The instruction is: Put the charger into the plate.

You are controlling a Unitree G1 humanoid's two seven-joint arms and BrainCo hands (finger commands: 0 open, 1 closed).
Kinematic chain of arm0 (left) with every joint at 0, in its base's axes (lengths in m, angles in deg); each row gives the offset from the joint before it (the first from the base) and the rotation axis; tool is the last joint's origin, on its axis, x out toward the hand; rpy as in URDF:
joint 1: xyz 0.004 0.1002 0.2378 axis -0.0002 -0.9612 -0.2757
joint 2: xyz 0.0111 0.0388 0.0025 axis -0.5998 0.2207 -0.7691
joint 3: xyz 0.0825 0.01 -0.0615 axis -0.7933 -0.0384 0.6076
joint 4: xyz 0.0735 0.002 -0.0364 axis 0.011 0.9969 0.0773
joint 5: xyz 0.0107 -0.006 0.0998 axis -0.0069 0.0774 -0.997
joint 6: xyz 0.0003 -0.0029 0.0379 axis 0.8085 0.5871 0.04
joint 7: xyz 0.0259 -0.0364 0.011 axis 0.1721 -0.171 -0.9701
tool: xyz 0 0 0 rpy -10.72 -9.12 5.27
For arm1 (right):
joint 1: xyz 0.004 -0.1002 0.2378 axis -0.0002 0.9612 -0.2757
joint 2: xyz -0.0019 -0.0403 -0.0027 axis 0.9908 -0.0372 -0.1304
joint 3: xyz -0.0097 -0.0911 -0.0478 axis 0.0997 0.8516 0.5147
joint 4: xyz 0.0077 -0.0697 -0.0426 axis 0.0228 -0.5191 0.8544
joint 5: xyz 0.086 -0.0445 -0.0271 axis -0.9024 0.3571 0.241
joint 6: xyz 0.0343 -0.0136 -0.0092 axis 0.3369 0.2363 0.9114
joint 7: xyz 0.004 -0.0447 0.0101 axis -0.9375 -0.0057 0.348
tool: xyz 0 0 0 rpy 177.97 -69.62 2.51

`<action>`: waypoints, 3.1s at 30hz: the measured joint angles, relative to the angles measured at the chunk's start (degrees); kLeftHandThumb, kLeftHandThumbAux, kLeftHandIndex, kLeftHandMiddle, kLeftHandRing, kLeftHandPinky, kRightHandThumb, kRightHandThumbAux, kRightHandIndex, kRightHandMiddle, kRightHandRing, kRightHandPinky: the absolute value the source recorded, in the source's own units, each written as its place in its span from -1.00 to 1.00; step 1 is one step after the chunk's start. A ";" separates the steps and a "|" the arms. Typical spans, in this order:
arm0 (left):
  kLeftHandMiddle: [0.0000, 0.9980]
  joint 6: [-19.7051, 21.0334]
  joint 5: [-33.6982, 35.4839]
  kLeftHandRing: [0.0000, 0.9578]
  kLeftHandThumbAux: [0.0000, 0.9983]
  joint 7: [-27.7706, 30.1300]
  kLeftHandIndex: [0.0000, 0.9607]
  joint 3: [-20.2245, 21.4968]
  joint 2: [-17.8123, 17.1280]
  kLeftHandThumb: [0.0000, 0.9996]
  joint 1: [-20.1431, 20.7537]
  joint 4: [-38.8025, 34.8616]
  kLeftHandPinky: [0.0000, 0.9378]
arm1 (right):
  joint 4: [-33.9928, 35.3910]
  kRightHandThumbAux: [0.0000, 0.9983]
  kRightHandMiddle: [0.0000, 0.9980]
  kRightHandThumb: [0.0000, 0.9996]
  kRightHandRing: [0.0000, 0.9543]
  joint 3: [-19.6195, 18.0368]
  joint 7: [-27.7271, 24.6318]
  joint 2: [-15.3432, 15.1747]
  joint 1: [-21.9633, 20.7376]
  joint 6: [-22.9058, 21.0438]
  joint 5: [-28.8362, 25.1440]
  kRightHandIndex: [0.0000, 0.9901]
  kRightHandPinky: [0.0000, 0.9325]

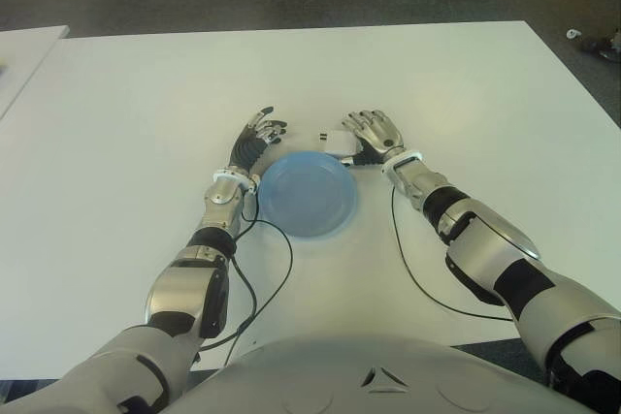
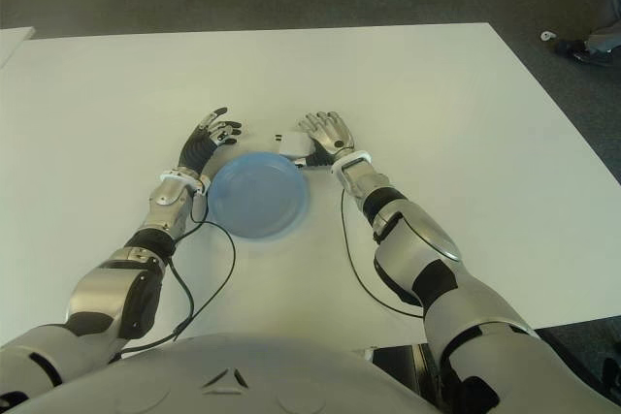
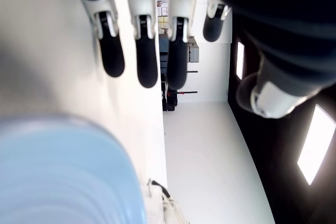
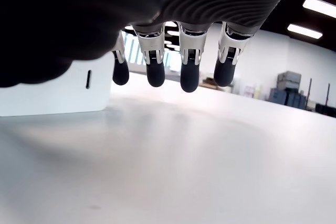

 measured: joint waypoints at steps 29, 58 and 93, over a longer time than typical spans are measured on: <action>-0.34 0.01 0.02 -0.34 0.07 0.00 -0.72 0.06 0.11 -1.00 0.47 0.52 -0.37 | 0.88 -0.81 -1.00 -0.35 -1.00 -2.14 -0.39 1.78 1.13 -1.66 -0.75 -1.00 -1.00; -0.37 0.00 0.01 -0.35 0.07 0.04 -0.75 -0.01 0.39 -1.00 0.47 0.43 -0.36 | -2.12 0.41 0.73 0.47 0.81 -1.79 14.15 1.40 1.05 8.32 -0.81 -0.11 0.91; -0.35 0.00 -0.01 -0.33 0.10 0.05 -0.75 -0.03 0.51 -1.00 0.45 0.14 -0.35 | -2.10 0.43 0.79 0.49 0.84 -6.97 4.53 -0.33 0.43 15.73 -5.01 -0.11 0.88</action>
